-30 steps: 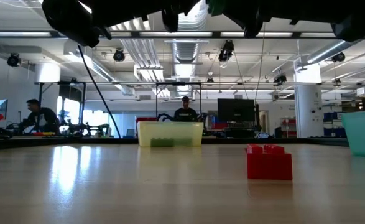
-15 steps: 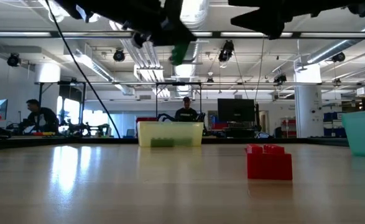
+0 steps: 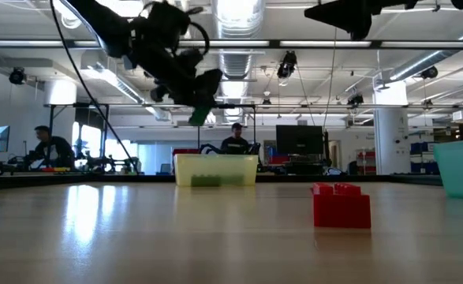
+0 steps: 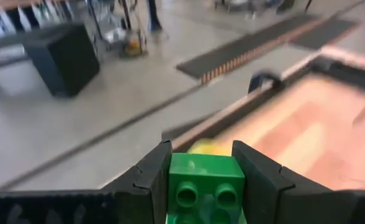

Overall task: Sort & place blocks by color
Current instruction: Put the green game piece into the yellow bin

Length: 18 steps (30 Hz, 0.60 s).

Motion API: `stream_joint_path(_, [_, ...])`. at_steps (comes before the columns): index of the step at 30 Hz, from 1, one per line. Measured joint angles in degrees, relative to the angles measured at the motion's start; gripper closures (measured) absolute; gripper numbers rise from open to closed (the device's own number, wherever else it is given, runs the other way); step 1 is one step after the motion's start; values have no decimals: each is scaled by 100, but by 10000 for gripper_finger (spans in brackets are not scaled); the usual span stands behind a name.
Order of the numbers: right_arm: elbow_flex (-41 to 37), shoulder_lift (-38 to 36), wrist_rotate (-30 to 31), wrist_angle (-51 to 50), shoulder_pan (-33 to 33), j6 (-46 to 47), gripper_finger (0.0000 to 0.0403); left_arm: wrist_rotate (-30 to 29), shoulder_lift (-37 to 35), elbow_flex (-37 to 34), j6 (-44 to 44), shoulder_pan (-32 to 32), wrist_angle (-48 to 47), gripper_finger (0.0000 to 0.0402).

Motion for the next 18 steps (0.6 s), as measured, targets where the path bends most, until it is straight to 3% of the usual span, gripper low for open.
stream_joint_path(8, [0,453,4,19,0,214,122,-35,857,7,-361,73,-32,277])
stream_joint_path(13, [0,623,52,46,-2,230,124,-1006,994,-31,-223,118,-41,267])
stream_joint_path(18, [0,615,53,63,-2,227,124,-1063,1006,-33,-176,228,-41,239])
